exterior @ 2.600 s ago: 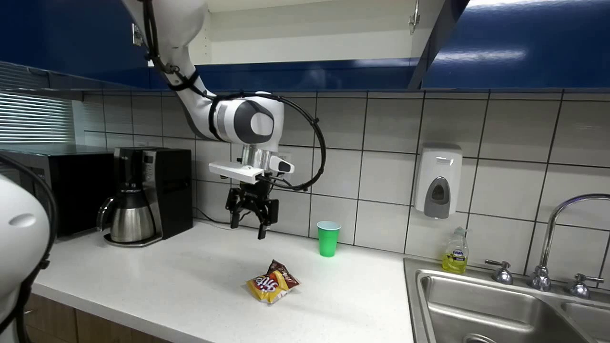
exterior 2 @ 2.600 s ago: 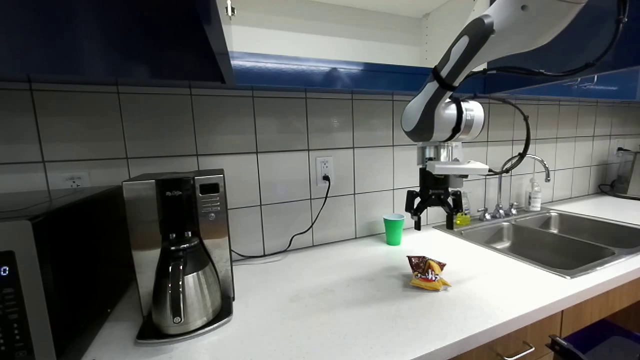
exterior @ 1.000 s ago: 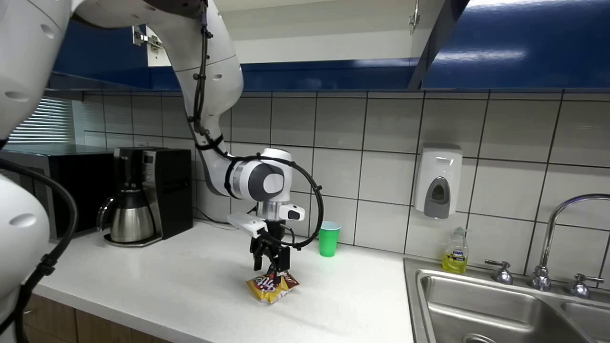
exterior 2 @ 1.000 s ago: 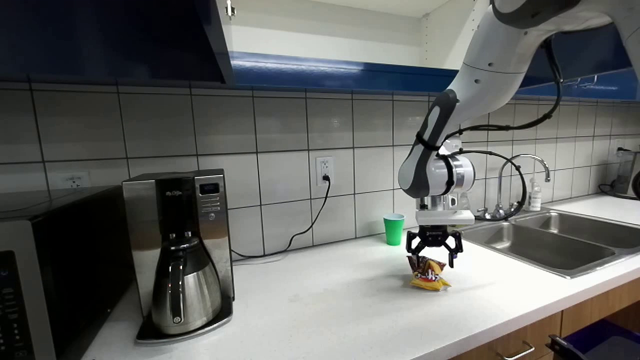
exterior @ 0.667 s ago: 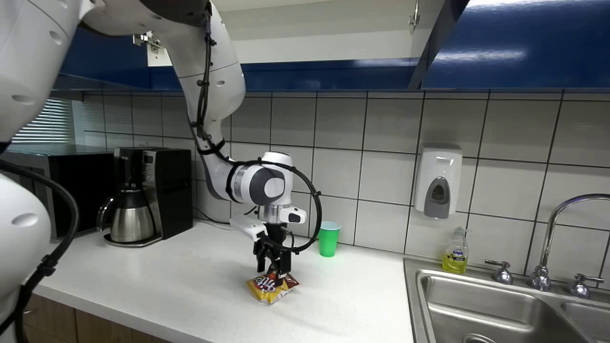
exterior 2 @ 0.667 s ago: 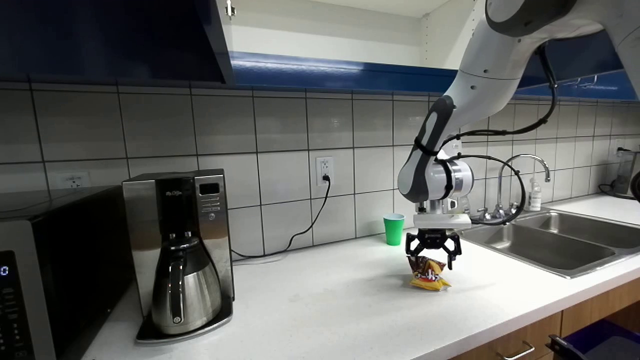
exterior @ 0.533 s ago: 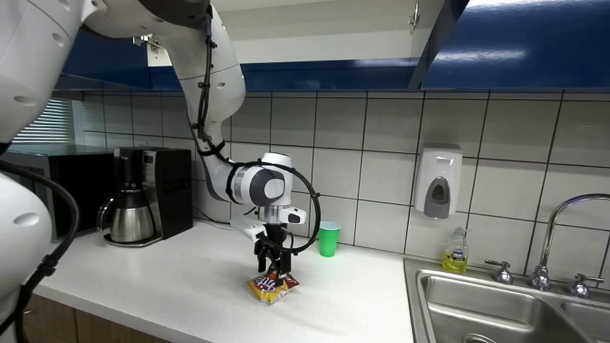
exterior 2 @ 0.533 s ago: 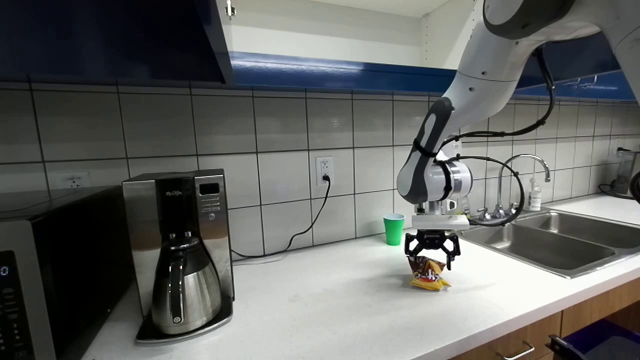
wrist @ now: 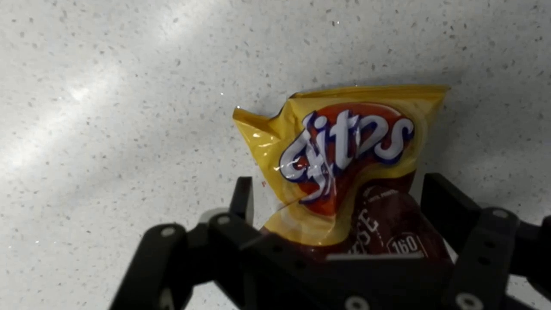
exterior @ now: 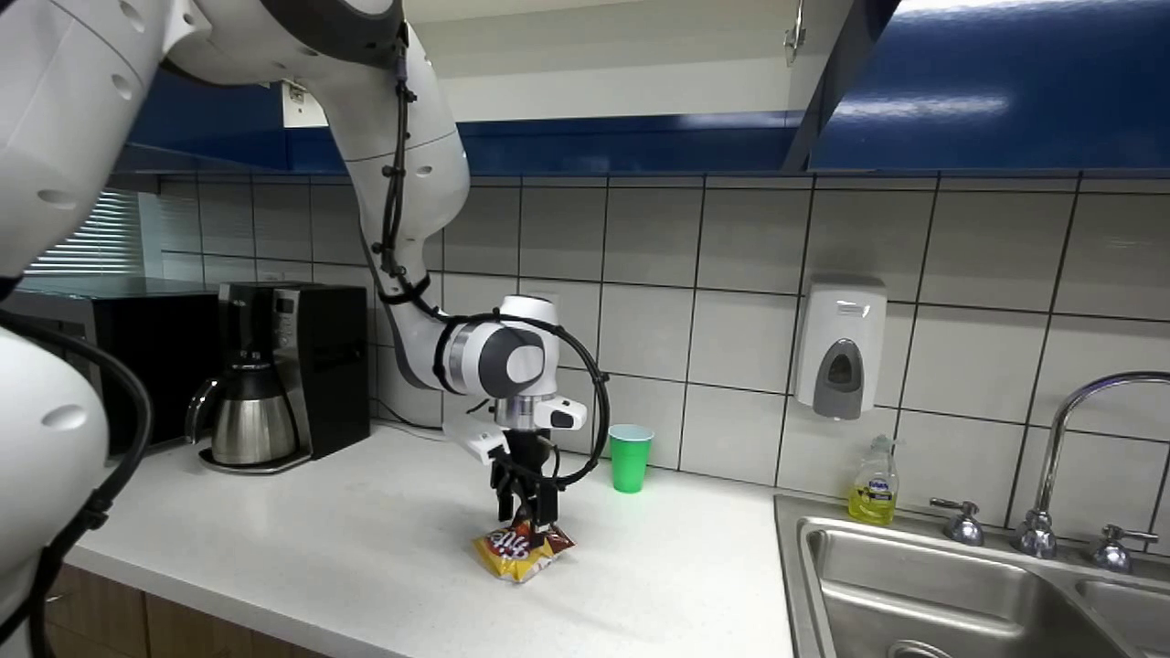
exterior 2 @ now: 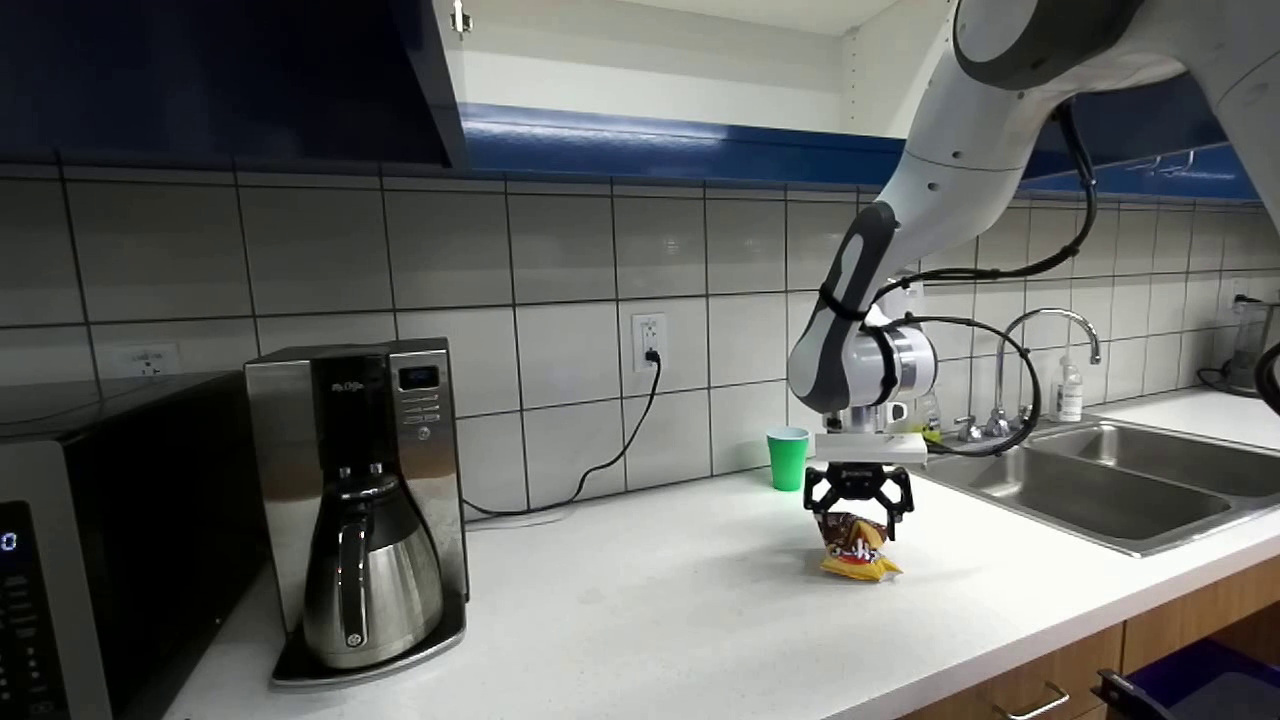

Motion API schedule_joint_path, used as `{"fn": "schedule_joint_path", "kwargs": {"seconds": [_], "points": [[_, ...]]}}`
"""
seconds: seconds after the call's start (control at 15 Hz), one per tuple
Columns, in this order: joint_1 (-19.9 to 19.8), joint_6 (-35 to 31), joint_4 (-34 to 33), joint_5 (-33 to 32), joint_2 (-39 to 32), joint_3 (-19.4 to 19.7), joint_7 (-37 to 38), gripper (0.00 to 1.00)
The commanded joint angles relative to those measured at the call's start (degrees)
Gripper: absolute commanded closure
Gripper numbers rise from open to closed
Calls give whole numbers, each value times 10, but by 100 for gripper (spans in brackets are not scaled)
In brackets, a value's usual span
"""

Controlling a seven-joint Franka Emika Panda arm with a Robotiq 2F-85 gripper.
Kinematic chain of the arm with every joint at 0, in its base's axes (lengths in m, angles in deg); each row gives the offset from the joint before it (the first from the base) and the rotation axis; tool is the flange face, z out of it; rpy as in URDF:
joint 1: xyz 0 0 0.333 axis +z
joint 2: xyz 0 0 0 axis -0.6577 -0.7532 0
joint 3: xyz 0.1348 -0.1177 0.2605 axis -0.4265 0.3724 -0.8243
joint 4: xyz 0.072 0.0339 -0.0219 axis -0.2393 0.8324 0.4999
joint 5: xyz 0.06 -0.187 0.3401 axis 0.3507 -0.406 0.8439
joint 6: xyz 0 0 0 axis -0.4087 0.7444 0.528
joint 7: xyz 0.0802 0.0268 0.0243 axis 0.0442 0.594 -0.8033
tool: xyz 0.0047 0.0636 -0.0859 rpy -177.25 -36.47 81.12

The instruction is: Put the packet on the bottom shelf of the open cabinet.

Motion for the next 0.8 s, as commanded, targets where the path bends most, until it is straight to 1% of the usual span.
{"fn": "schedule_joint_path", "kwargs": {"seconds": [0.0,0.07,0.2,0.27,0.33,0.67,0.73], "points": [[13,-1,-13,-16,-11,11,27,27],[14,-1,-14,-16,-13,12,28,27],[15,1,-17,-17,-15,13,29,41],[16,1,-18,-17,-17,13,29,51],[17,2,-19,-17,-18,13,30,58],[22,3,-25,-20,-24,16,30,97],[23,3,-25,-20,-24,17,30,99]]}}
